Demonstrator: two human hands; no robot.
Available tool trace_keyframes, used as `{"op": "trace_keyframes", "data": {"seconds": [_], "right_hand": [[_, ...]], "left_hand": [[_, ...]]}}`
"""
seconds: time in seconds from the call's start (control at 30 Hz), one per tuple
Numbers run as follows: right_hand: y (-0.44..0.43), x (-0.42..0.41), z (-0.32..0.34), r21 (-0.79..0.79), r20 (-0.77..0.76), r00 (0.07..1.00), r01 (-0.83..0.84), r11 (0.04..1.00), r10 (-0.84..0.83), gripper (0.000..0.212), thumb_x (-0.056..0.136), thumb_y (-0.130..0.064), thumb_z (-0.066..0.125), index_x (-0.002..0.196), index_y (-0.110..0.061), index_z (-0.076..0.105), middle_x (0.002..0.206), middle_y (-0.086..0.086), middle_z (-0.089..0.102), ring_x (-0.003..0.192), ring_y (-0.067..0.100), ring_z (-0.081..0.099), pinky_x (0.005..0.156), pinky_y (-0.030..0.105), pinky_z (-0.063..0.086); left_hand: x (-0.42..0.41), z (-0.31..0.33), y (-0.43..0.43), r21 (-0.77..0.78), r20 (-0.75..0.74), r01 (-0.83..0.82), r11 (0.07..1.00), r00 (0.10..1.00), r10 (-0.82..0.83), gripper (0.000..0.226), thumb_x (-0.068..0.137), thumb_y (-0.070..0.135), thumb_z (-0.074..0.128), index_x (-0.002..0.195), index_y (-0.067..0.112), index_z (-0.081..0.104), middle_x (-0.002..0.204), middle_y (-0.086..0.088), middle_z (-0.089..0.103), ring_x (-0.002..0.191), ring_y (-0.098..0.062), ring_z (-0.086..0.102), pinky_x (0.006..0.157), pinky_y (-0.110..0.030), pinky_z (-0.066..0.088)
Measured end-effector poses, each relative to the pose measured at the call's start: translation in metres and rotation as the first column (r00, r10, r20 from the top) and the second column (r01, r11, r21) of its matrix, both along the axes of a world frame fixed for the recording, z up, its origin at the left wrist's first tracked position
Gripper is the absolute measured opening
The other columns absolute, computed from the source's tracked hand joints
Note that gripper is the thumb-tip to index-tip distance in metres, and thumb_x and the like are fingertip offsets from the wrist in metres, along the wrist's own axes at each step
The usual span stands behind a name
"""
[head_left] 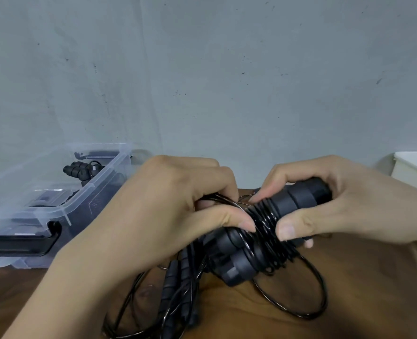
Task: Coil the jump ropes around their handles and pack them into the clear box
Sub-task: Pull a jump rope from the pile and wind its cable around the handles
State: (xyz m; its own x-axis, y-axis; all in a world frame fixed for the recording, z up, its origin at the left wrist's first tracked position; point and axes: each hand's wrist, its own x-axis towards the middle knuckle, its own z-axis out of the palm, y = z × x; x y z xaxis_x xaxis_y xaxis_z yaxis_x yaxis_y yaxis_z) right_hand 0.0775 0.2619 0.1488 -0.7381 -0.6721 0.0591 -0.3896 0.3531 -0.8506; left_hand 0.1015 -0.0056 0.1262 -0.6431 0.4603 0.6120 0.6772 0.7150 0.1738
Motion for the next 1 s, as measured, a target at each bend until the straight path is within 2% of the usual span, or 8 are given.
{"op": "trace_keyframes", "data": {"seconds": [0.2, 0.37, 0.57, 0.67, 0.73, 0.83, 0.9, 1.0], "right_hand": [[-0.02, 0.003, -0.006, 0.063, -0.081, 0.983, 0.173, 0.983, -0.167, 0.047, 0.059, -0.029, 0.101, 0.099, -0.025, 0.078, 0.089, 0.011, 0.08, 0.083, 0.038, 0.075, 0.075, 0.042, 0.064], [-0.037, 0.002, -0.018, 0.13, -0.281, 0.923, 0.31, 0.942, -0.264, 0.054, 0.061, -0.057, 0.099, 0.094, -0.025, 0.071, 0.073, -0.002, 0.071, 0.062, 0.012, 0.058, 0.062, 0.032, 0.046], [-0.027, 0.005, -0.007, 0.118, -0.228, 0.946, 0.261, 0.958, -0.23, 0.042, 0.071, -0.046, 0.096, 0.095, -0.022, 0.072, 0.074, 0.007, 0.072, 0.061, 0.018, 0.061, 0.063, 0.031, 0.047], [-0.014, 0.009, 0.004, 0.08, -0.264, 0.914, 0.338, 0.938, -0.307, 0.042, 0.067, -0.048, 0.093, 0.096, -0.023, 0.074, 0.074, 0.003, 0.074, 0.06, 0.024, 0.065, 0.059, 0.026, 0.048], [-0.009, 0.008, 0.007, 0.023, -0.323, 0.865, 0.413, 0.91, -0.385, 0.04, 0.066, -0.047, 0.093, 0.092, -0.024, 0.074, 0.069, 0.0, 0.073, 0.054, 0.015, 0.062, 0.054, 0.02, 0.046], [-0.001, 0.004, 0.008, -0.045, -0.391, 0.781, 0.513, 0.857, -0.488, 0.041, 0.065, -0.052, 0.093, 0.089, -0.026, 0.074, 0.069, -0.003, 0.072, 0.053, 0.013, 0.058, 0.055, 0.022, 0.044], [0.003, 0.003, 0.008, -0.087, -0.378, 0.745, 0.562, 0.822, -0.549, 0.045, 0.063, -0.057, 0.092, 0.092, -0.027, 0.073, 0.07, 0.001, 0.072, 0.06, 0.03, 0.062, 0.061, 0.033, 0.052], [0.004, 0.001, 0.005, -0.089, -0.402, 0.708, 0.601, 0.795, -0.58, 0.046, 0.062, -0.058, 0.092, 0.091, -0.029, 0.072, 0.064, -0.002, 0.07, 0.059, 0.025, 0.062, 0.065, 0.038, 0.055]], "left_hand": [[-0.003, -0.002, 0.001, 0.117, 0.029, 0.008, 0.993, 1.0, -0.011, 0.031, 0.083, 0.06, 0.077, 0.076, 0.03, 0.072, 0.069, 0.009, 0.061, 0.07, -0.013, 0.059, 0.057, -0.02, 0.038], [-0.013, -0.01, 0.002, 0.114, 0.048, -0.022, 0.993, 0.999, 0.016, 0.029, 0.083, 0.059, 0.076, 0.077, 0.031, 0.073, 0.072, 0.012, 0.061, 0.072, -0.012, 0.059, 0.058, -0.022, 0.04], [-0.016, -0.006, -0.008, 0.141, 0.164, 0.027, 0.99, 0.985, -0.051, 0.022, 0.084, 0.052, 0.082, 0.082, 0.031, 0.076, 0.078, 0.009, 0.069, 0.077, -0.018, 0.063, 0.063, -0.028, 0.046], [-0.019, -0.006, -0.018, 0.096, 0.174, -0.026, 0.995, 0.985, 0.009, 0.013, 0.088, 0.048, 0.079, 0.091, 0.035, 0.077, 0.082, 0.012, 0.069, 0.082, -0.015, 0.064, 0.069, -0.024, 0.048], [-0.023, -0.007, -0.023, 0.073, 0.184, -0.095, 0.993, 0.98, 0.08, 0.013, 0.089, 0.045, 0.079, 0.099, 0.039, 0.074, 0.087, 0.014, 0.069, 0.091, -0.01, 0.065, 0.076, -0.02, 0.048], [-0.035, -0.013, -0.026, 0.009, 0.225, -0.19, 0.982, 0.957, 0.183, 0.021, 0.087, 0.044, 0.08, 0.104, 0.042, 0.069, 0.093, 0.019, 0.067, 0.1, 0.001, 0.062, 0.08, -0.016, 0.047], [-0.042, -0.017, -0.028, -0.027, 0.289, -0.246, 0.969, 0.926, 0.243, 0.024, 0.086, 0.046, 0.08, 0.105, 0.041, 0.066, 0.096, 0.02, 0.066, 0.099, 0.004, 0.061, 0.083, -0.022, 0.049], [-0.043, -0.019, -0.03, -0.061, 0.337, -0.305, 0.95, 0.89, 0.308, 0.072, 0.08, 0.056, 0.084, 0.141, 0.048, 0.047, 0.119, 0.026, 0.055, 0.109, 0.008, 0.056, 0.088, -0.023, 0.048]]}}
